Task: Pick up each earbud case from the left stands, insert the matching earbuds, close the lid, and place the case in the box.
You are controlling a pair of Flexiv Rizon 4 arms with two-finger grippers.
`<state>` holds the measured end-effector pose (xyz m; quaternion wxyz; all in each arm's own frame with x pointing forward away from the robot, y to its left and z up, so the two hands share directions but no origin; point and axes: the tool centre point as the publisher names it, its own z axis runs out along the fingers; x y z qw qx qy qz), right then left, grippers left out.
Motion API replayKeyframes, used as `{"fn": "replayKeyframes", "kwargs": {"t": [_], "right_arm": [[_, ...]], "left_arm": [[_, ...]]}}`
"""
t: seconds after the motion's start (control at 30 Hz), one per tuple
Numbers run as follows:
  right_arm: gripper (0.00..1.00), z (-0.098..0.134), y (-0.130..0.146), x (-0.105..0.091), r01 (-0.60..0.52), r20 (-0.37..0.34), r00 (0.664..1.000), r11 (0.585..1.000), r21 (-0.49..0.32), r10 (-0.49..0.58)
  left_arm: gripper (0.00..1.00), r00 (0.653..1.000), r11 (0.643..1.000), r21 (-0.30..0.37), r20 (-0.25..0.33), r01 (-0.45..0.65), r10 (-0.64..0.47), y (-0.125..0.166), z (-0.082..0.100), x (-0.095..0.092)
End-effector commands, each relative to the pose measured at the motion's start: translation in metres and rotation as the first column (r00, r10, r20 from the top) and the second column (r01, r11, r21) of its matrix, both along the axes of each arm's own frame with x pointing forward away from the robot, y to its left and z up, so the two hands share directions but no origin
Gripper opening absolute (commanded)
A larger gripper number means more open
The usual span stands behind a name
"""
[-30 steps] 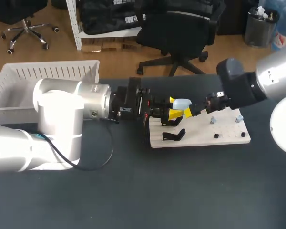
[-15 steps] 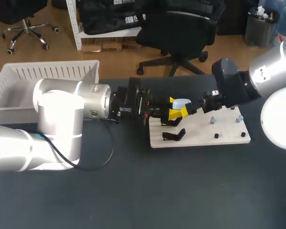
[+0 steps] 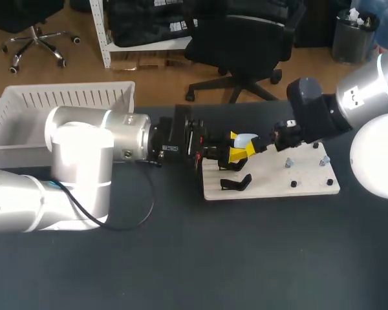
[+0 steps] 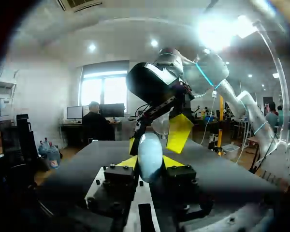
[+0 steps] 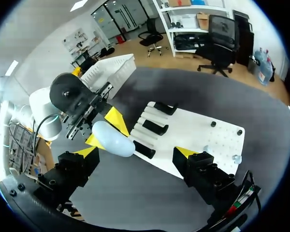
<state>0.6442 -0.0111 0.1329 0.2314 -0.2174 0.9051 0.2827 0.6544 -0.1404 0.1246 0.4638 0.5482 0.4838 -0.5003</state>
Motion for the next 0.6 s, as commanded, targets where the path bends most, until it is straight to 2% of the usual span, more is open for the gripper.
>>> {"fn": "replayKeyframes", "kwargs": {"t": [0.03,0.6], "right_arm": [[1.0,0.0006,0.0006,0.0016,0.009,0.0,1.0,1.0,-0.006,-0.009],[1.0,0.0034,0.0002,0.0092,0.028,0.003,1.0,1.0,-0.012,-0.028]], "left_arm": [[0.0,1.0,1.0,-0.005,0.003,-0.005,0.005,-0.0005,-0.0013,-0.0008],[0.0,1.0,1.0,-0.005,0.003,-0.005,0.005,-0.0005,-0.0013,-0.0008]]}}
